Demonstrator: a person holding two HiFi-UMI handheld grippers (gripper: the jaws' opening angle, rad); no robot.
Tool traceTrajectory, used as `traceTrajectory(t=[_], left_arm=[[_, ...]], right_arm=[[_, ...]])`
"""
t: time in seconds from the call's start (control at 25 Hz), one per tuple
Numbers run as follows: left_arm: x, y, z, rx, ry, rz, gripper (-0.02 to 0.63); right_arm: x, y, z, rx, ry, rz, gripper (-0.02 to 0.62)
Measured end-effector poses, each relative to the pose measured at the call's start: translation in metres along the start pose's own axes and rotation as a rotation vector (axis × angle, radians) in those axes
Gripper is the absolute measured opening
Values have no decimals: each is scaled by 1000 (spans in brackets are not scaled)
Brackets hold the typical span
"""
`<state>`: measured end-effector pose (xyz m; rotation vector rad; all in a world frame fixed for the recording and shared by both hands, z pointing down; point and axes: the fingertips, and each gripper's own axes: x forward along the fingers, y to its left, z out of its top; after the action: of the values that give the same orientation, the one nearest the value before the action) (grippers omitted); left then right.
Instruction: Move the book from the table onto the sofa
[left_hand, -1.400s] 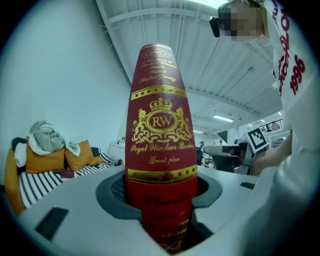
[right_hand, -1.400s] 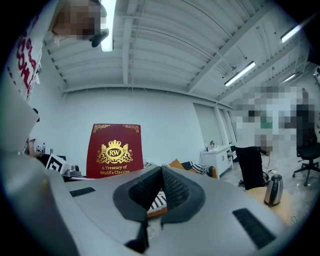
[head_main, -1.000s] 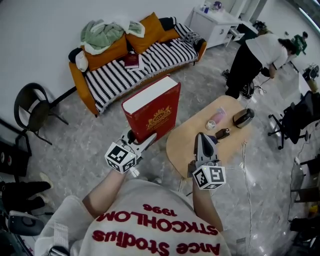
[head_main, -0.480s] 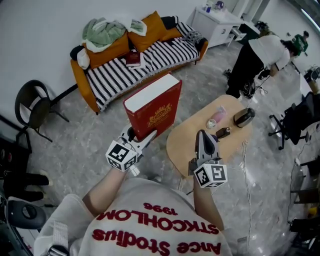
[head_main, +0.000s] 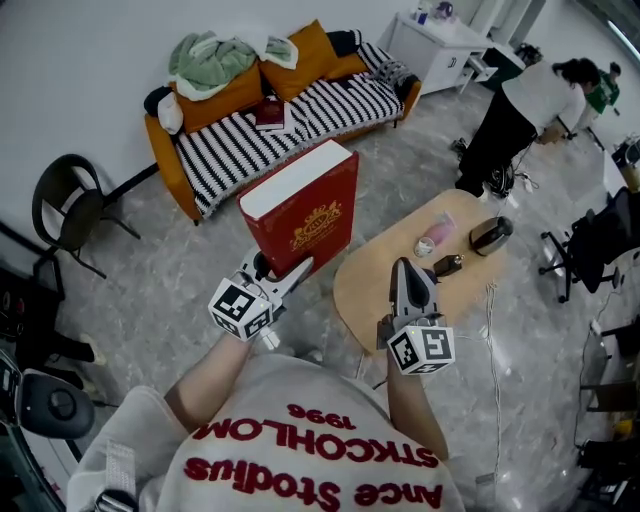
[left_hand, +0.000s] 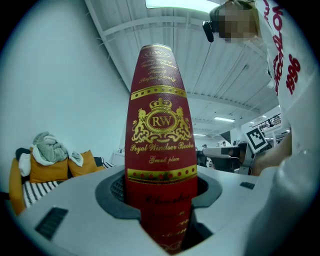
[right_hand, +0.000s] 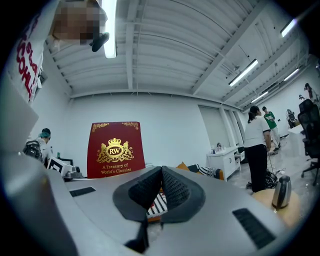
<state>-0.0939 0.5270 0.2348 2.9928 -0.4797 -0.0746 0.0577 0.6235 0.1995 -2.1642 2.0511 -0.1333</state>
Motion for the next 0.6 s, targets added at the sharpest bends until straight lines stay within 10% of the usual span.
traceTrajectory(t=[0.6], left_arm=[[-7,9,-7,3,-29,103,237]], right_arm=[[14,-2,-11,-8,19,82,26]])
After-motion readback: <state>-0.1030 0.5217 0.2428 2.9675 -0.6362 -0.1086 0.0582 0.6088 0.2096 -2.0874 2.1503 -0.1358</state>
